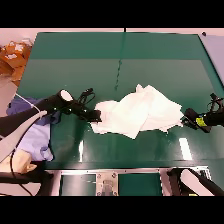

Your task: Fold the shirts.

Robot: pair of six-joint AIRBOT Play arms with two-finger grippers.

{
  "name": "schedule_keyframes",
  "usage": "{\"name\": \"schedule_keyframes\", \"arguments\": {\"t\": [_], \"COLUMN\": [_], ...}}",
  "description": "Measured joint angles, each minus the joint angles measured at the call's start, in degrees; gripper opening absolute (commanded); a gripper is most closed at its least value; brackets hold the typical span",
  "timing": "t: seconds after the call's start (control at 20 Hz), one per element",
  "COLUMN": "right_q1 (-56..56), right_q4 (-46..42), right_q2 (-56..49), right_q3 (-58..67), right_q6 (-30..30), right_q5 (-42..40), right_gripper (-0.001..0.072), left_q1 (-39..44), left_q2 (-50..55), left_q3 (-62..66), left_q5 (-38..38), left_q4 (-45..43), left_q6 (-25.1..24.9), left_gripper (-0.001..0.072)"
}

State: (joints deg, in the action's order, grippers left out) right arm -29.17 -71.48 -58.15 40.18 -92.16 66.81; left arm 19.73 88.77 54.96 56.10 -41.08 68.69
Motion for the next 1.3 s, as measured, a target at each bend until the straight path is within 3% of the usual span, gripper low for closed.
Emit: {"name": "schedule_keyframes", "arguments": {"t": [0.2, 0.4, 0.6, 0.8, 1.1, 1.3], "right_q1": [0.13, 0.15, 0.15, 0.15, 0.13, 0.11], "right_q4": [6.27, 14.19, 23.65, 31.36, 29.97, 25.49], "right_q2": [0.04, 0.35, 4.2, 11.26, 19.78, 20.96], "right_q3": [0.46, 5.42, 17.64, 34.23, 54.38, 57.55], "right_q6": [3.43, 6.95, 8.0, 7.3, 2.95, 1.38], "right_q5": [0.11, 3.87, 7.98, 5.84, -2.45, -4.07], "right_gripper": [0.0014, 0.0014, 0.0014, 0.0014, 0.0014, 0.0014], "left_q1": [-2.82, -6.03, -8.46, -9.22, -9.46, -9.51], "left_q2": [-0.85, -9.25, -23.3, -35.76, -43.65, -43.52], "left_q3": [6.38, 12.68, 19.76, 31.56, 49.81, 54.03], "left_q5": [3.02, 4.15, 2.08, -1.27, 0.79, 6.01], "left_q4": [-0.74, -5.33, -9.05, -11.5, -14.27, -20.2], "left_q6": [-0.72, 0.46, 1.51, 1.75, 2.62, 3.93], "left_gripper": [0.0021, 0.0021, 0.0021, 0.0022, 0.0024, 0.0024]}}
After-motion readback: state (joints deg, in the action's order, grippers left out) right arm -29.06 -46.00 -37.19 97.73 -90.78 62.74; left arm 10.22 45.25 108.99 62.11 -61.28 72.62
